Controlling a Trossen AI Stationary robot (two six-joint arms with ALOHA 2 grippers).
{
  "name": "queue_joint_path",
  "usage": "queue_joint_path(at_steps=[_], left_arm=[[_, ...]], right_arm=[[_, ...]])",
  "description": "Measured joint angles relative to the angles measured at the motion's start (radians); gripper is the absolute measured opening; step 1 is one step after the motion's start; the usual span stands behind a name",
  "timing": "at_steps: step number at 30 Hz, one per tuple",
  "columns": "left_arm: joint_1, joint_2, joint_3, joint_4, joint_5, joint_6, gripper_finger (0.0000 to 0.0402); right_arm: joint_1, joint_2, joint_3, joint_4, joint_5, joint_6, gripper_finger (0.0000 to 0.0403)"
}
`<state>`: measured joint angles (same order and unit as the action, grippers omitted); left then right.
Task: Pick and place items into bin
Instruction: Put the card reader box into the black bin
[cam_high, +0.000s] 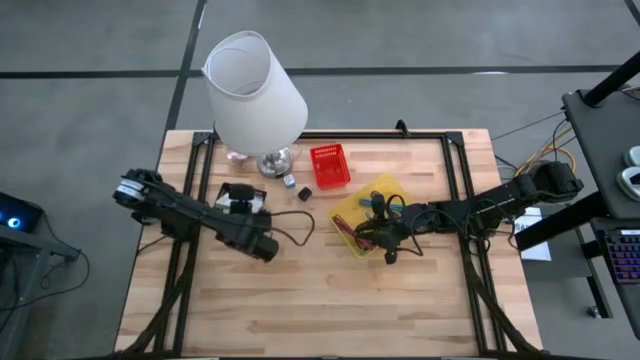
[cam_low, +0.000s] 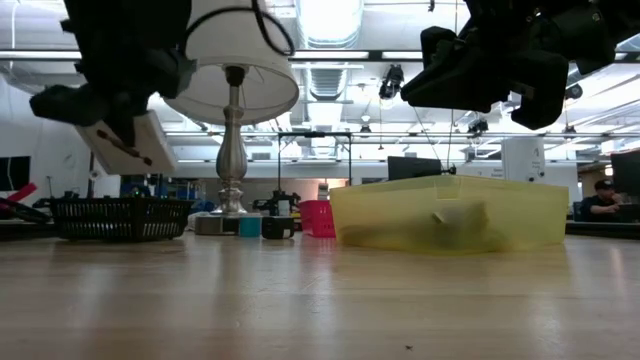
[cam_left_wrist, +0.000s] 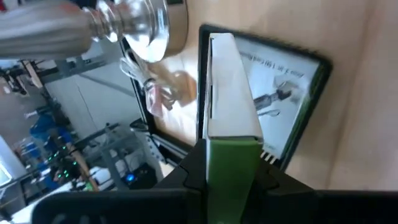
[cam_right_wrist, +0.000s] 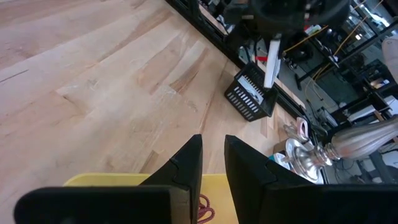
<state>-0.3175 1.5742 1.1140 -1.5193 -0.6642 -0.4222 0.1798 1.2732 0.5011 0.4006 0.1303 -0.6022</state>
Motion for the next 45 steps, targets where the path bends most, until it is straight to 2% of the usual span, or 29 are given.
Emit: queue_joint_path(at_steps=[8,11,23,29,38,42,45], left_arm=[[0.057,0.000,-0.096,0.086,-0.012,0.118,0.0027],[0.071,0.000,-0.119,0.102,-0.052,0.118,0.0027],[0.115,0.000,-0.203,0.194,-0.058,0.125,0.0036],[0.118,0.000,-0.211,0.197,-0.135,0.124,0.0084],[0.140,0.000,-0.220,0.210,-0.091,0.115,0.0169],[0.144,0.000,-0.211,0.209,-0.013,0.143,0.0200],[0.144,0.000,-0.193,0.195,0.111,0.207,0.0218]], right_arm=[[0.000,0.000,0.000,-0.001,0.000,0.000,0.0057],[0.000,0.000,0.000,-0.001,0.000,0.000,0.0057],[0.000,0.000,0.000,-0.003,0.000,0.000,0.0057],[0.000,0.000,0.000,-0.003,0.000,0.000,0.0057],[0.000,0.000,0.000,-0.003,0.000,0.000,0.0057],[0.000,0.000,0.000,-0.003,0.000,0.000,0.0057],[0.000,0.000,0.000,-0.003,0.000,-0.001,0.0057]])
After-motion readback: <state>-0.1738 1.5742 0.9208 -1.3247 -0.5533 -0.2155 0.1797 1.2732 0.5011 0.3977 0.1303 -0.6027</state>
